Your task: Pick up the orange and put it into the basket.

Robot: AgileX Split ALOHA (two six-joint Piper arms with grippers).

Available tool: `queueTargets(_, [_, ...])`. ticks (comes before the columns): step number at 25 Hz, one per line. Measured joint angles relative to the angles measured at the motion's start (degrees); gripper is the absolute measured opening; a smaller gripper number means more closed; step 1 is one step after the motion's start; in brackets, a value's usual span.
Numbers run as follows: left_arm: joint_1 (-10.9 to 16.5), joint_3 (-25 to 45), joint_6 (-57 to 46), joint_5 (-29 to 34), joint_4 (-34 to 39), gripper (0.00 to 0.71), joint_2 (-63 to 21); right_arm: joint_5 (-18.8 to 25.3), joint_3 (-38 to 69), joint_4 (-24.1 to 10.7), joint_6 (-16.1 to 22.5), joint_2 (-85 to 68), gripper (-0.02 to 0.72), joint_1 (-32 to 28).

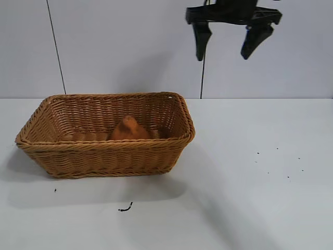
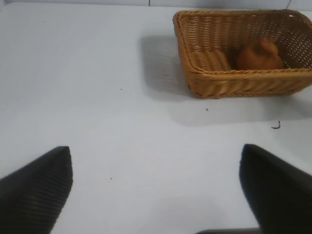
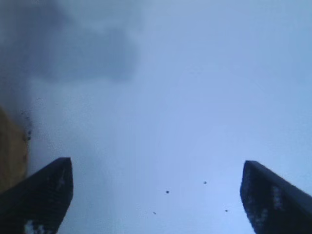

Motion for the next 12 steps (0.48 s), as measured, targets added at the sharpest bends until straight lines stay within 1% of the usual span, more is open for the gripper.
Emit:
queueTargets(5, [0.0, 0.0, 0.0, 0.0, 0.0, 0.666, 0.0, 0.05, 4.22, 0.45, -0.13, 0.0, 0.638, -2.09])
queueTargets(12, [0.0, 0.0, 0.0, 0.0, 0.0, 0.666, 0.0, 0.0, 12.24, 0.57, -0.13, -4.98, 0.638, -2.23])
